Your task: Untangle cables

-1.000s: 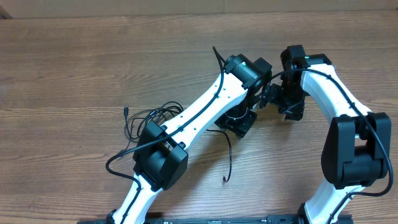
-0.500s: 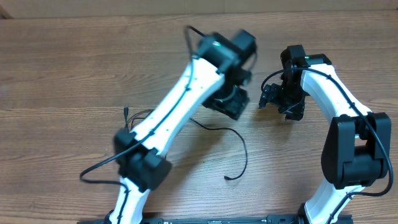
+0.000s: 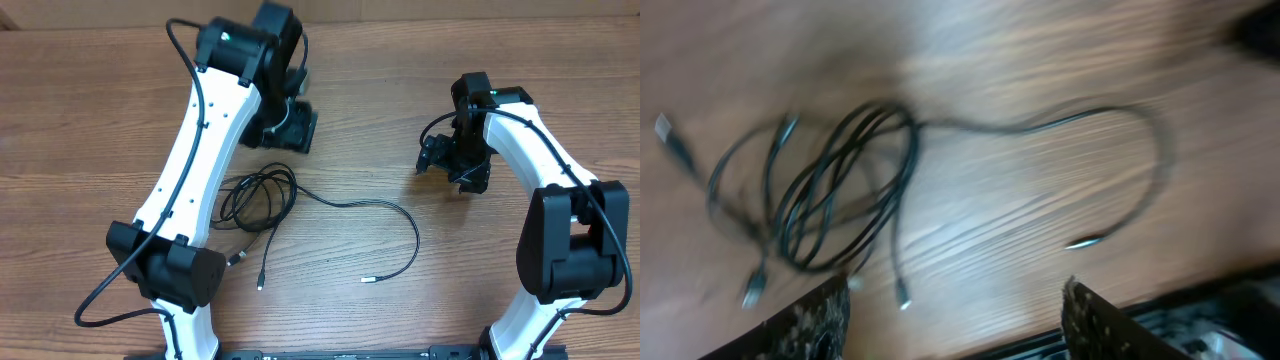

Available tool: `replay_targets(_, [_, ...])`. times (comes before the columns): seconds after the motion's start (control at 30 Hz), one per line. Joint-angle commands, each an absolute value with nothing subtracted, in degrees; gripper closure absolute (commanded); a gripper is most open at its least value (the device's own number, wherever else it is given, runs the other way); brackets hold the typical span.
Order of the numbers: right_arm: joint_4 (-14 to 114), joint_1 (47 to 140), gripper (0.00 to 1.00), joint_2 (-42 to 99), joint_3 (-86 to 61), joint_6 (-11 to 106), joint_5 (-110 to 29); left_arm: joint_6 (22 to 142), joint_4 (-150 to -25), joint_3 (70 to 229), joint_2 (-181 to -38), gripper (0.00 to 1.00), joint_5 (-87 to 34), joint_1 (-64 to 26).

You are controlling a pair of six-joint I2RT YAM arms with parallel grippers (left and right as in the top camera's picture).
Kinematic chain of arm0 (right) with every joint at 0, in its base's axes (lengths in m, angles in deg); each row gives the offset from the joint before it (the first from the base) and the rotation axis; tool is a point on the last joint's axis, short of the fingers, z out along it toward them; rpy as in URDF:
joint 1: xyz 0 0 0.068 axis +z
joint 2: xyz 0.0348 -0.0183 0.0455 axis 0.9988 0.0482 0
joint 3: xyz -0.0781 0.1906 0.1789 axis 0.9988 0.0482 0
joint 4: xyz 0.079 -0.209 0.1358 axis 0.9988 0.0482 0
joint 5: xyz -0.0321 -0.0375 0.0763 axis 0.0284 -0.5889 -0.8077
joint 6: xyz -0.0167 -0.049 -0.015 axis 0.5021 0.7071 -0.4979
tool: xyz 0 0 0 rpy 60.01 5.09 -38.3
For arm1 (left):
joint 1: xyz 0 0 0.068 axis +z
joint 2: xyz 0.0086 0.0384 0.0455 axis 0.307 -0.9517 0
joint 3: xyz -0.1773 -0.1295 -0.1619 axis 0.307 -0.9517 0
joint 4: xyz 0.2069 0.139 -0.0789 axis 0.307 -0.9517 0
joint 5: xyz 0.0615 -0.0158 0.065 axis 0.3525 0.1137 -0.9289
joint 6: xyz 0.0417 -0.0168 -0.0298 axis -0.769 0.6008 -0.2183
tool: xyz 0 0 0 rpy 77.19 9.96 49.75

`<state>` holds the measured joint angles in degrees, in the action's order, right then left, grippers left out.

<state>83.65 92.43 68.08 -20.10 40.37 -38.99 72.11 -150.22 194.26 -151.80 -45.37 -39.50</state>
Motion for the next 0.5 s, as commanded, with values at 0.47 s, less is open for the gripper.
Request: replay_targets(0.47, [83.39, 92.36, 0.12, 68.28, -19.91, 40.54, -38.42, 79.27, -150.13, 166.52, -147.03, 0.51, -55.80, -29.19])
